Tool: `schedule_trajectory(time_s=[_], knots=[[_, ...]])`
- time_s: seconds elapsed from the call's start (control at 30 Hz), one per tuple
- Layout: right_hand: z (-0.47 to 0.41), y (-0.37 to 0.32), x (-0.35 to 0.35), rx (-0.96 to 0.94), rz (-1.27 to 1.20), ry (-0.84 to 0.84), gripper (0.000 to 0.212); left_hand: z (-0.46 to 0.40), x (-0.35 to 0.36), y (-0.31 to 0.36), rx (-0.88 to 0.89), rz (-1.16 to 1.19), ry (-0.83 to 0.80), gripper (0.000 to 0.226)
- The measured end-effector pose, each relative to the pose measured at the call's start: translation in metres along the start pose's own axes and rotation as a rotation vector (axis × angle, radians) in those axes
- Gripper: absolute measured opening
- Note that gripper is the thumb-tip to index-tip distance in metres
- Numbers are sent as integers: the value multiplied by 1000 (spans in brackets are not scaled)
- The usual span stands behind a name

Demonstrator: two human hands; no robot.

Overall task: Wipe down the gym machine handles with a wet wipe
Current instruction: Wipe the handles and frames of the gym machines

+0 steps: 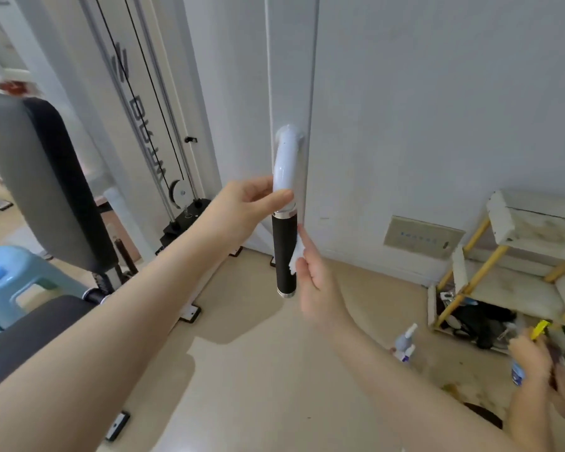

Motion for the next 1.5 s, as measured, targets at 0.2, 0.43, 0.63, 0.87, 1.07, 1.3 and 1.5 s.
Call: schedule_trajectory(time_s=[0.2,0.43,0.63,0.87,1.07,1.3,1.5], knots=[[11,18,21,146,38,-84,46,14,-10,5,-56,-108,165,15],[1,-15,17,-19,-263,-16,43,18,-5,9,-86,-122,209,18],[-11,-10,-6,-26,-151,256,26,9,1,1,-87,-118,190,13],[0,16,-7,12,-15,249,33,3,8,2,-61,-61,140,13],[-14,-9,-9,-124,15,257,33,4,-1,-1,-29,-40,123,12],[-6,16,11,-44,100,214,36,5,-9,-6,-27,-86,161,16],[-24,-23,4,-259,65,259,34,7,-10,-9,-8,1,148,12]])
Point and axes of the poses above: each hand's wrist, its own z-axis away from the middle knuckle, its own x-axis out of the palm, y = z × x, the point moved 5 cm from there along -z, towards the middle knuckle, and after that the axes turned 8 degrees about -x, right-handed, at the moved point
